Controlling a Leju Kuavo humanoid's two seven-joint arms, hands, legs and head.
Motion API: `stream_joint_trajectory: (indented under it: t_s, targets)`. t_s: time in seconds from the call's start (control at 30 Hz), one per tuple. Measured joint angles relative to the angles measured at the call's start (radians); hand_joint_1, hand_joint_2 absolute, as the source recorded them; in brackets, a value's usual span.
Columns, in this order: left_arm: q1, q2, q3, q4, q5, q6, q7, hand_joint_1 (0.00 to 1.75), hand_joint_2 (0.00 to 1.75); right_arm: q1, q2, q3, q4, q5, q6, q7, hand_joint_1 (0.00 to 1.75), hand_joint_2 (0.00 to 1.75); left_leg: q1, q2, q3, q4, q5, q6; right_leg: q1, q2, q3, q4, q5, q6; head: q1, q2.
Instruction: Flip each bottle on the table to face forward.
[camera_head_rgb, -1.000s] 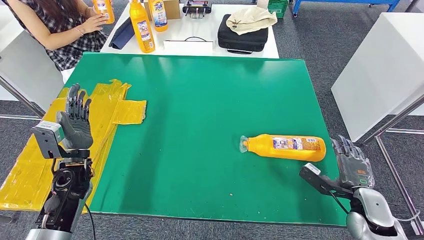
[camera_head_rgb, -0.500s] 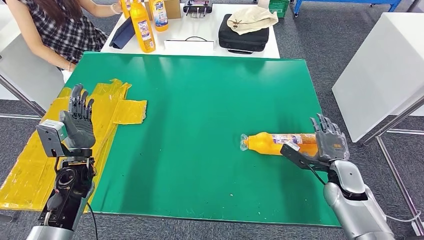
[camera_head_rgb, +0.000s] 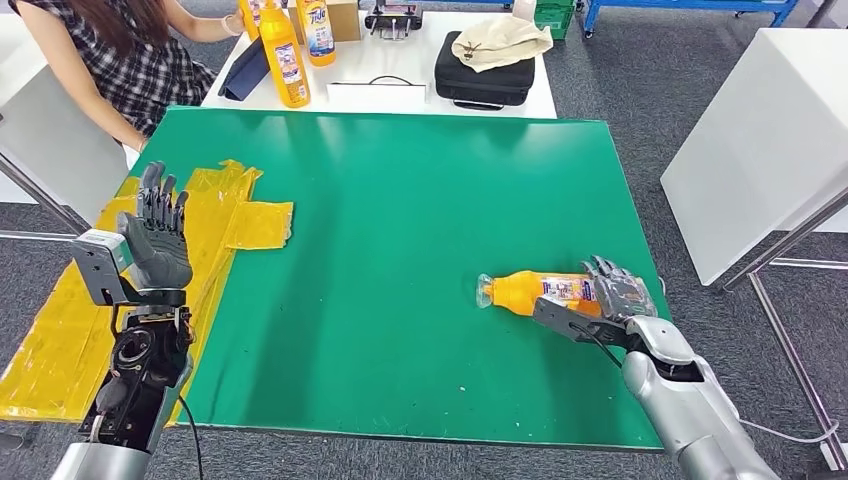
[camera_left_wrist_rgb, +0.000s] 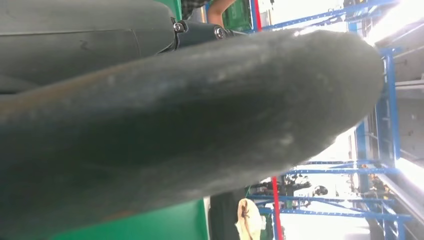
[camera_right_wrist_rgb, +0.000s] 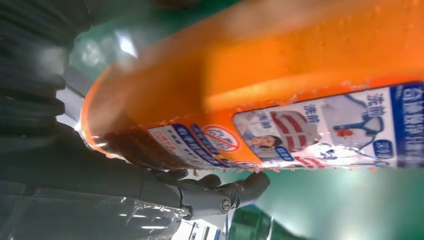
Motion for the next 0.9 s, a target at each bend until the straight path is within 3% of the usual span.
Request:
stream_joint_trajectory:
  t_s: [0.27, 0.3, 0.4, 0.43, 0.7, 0.9]
  targets:
    - [-0.071, -0.008, -0.027, 0.063, 0.013, 0.038, -0.005, 0.0, 0.0, -0.123, 0.027, 0.0, 0.199, -0.019, 0.134, 0.06, 0.0, 1.75, 0.001, -0.006, 0.023, -0.001, -0.006, 0.001, 0.001, -0.002, 0.016, -0.005, -0.007, 0.003, 0.0, 0.0]
    - [-0.076, -0.01, -0.029, 0.071, 0.015, 0.042, -0.008, 0.0, 0.0, -0.133, 0.029, -0.001, 0.217, -0.022, 0.141, 0.067, 0.15, 1.75, 0.001, -0.006, 0.025, -0.001, -0.006, 0.001, 0.001, -0.002, 0.019, -0.006, -0.006, 0.003, 0.0, 0.0]
    - [-0.086, -0.012, -0.035, 0.089, 0.02, 0.052, -0.015, 0.0, 0.0, -0.159, 0.035, -0.004, 0.26, -0.031, 0.166, 0.086, 1.46, 1.75, 0.001, -0.006, 0.028, -0.001, -0.006, 0.002, 0.001, -0.002, 0.024, -0.008, -0.006, 0.004, 0.0, 0.0]
    - [-0.088, -0.012, -0.036, 0.093, 0.02, 0.055, -0.016, 0.0, 0.0, -0.165, 0.037, -0.006, 0.271, -0.033, 0.172, 0.09, 1.75, 1.75, 0.001, -0.006, 0.029, -0.001, -0.006, 0.002, 0.001, -0.002, 0.026, -0.009, -0.006, 0.004, 0.0, 0.0]
    - [-0.091, -0.013, -0.037, 0.104, 0.023, 0.058, -0.017, 0.0, 0.0, -0.198, 0.059, -0.037, 0.314, -0.056, 0.188, 0.107, 1.75, 1.75, 0.0, -0.006, 0.028, -0.001, -0.006, 0.004, 0.001, -0.002, 0.032, -0.011, -0.004, 0.007, 0.0, 0.0]
    - [-0.09, -0.013, -0.037, 0.104, 0.019, 0.054, -0.01, 0.0, 0.0, -0.213, 0.091, -0.089, 0.32, -0.099, 0.134, 0.111, 1.75, 1.75, 0.0, -0.004, 0.025, -0.001, -0.006, 0.004, 0.001, -0.002, 0.034, -0.011, -0.002, 0.01, 0.0, 0.0]
